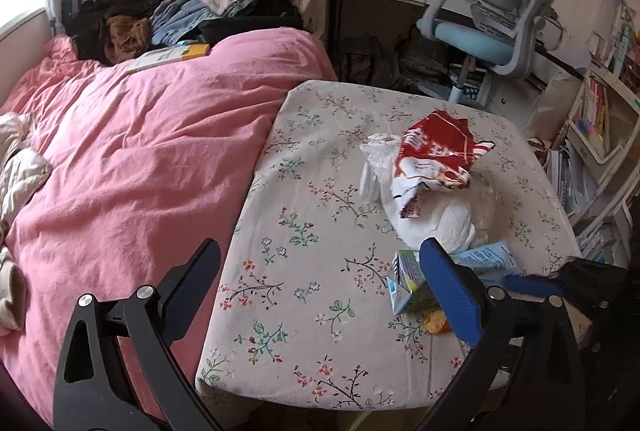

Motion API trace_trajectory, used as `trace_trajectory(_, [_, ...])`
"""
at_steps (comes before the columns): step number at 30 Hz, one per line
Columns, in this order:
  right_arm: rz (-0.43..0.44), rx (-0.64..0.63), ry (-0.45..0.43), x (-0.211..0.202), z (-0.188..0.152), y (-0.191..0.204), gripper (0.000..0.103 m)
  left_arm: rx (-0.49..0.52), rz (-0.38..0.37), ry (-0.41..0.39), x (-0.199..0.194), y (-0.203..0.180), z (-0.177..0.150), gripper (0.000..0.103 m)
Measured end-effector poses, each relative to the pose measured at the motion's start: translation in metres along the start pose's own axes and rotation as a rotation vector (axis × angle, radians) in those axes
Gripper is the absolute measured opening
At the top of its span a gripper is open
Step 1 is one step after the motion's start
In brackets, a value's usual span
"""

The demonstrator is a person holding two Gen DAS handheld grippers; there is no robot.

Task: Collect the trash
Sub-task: 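Grasp the orange peel with the right tool while the left tool grasps the blue milk carton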

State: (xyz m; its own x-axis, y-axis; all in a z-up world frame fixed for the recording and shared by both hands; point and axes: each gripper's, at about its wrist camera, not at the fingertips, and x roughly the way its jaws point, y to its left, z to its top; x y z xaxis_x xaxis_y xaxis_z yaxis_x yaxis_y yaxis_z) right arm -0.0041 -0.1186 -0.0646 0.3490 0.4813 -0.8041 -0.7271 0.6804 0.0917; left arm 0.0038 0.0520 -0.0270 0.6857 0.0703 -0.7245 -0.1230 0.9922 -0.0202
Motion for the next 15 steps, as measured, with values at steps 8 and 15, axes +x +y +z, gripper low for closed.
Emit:
trace_trajectory(8, [-0.014,-0.044,0.081,0.024,0.001,-0.001,0.046,0.269,-0.124,0.012,0.021,-0.037,0.015,0.096])
trace_trajectory(15, [-0.003,-0.029,0.122,0.015,-0.008,-0.013,0.018,0.422,-0.276,0.068,0.056,-0.072,0.007,0.096])
